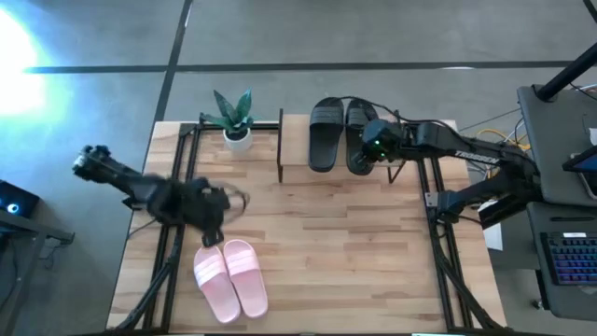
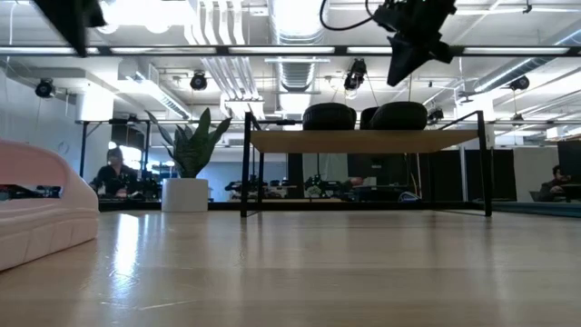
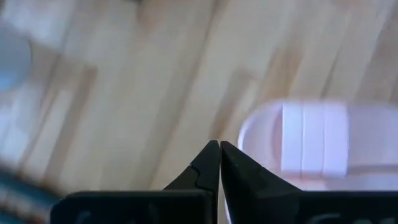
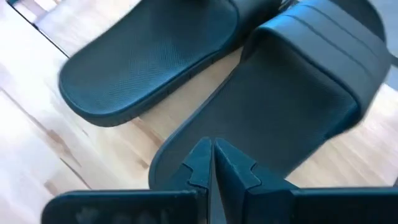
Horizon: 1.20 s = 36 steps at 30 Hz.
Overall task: Pick and place slides into the shelf
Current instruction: Put the left pink slipper under the shelf
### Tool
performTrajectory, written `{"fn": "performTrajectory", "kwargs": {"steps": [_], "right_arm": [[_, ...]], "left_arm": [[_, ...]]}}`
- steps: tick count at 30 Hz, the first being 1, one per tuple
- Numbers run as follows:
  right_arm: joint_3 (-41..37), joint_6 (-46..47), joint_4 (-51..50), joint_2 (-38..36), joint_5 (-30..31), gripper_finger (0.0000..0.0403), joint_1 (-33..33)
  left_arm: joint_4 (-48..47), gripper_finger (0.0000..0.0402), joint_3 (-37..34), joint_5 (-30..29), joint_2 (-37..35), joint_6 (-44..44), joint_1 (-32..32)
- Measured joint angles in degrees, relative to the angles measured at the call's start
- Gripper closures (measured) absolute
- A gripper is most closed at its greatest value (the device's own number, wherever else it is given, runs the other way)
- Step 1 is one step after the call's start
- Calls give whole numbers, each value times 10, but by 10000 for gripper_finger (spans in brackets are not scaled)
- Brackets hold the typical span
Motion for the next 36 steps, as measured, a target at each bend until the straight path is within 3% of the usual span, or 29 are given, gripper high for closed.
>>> {"fn": "performTrajectory", "kwargs": {"steps": [4,9,19,25,28,36], "right_arm": [[0,-36,2,24,-1,392,-1],[0,-78,4,50,-25,392,-1],[4,-90,6,63,-58,392,-1],[21,-66,-1,58,-63,392,13],[29,-60,-8,49,-62,392,29],[47,-25,-17,5,-10,383,113]], "left_arm": [[-58,402,18,-1,64,-149,-102],[-61,402,69,-1,157,-283,-193],[-85,402,166,3,321,-446,-279],[-85,402,191,5,366,-618,-348],[-82,402,205,-24,381,-710,-388],[-66,402,205,-36,403,-683,-401]]}}
